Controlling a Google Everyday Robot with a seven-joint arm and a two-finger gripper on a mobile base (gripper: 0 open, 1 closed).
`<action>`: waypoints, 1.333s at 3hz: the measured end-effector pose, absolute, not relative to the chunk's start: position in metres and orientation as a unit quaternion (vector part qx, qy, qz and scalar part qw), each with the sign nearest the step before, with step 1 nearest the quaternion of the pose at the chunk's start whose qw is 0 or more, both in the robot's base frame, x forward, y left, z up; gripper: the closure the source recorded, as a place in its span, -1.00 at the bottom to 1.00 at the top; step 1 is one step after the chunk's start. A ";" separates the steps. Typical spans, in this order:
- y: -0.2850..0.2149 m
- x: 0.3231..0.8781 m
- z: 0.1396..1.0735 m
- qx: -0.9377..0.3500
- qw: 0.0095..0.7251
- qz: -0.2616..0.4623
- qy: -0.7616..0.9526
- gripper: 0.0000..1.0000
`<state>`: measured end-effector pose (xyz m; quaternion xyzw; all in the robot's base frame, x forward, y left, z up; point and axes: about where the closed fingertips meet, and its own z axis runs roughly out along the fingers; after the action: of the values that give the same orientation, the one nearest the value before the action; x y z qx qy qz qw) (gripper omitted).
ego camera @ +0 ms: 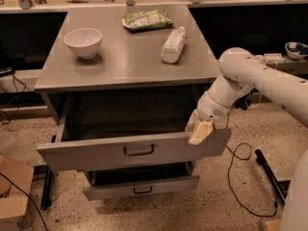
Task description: Open top drawer
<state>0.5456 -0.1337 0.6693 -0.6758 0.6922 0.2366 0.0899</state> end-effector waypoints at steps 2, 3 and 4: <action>-0.145 0.475 0.677 -0.617 0.071 0.252 0.743 -1.00; -0.152 0.440 0.664 -0.596 0.038 0.265 0.757 -1.00; -0.152 0.435 0.667 -0.597 0.033 0.265 0.757 -0.47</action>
Offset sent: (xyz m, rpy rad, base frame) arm -0.1822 -0.0260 -0.0358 -0.0981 0.3010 -0.2118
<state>0.4354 -0.1521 0.6670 -0.5966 0.7567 0.2652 0.0331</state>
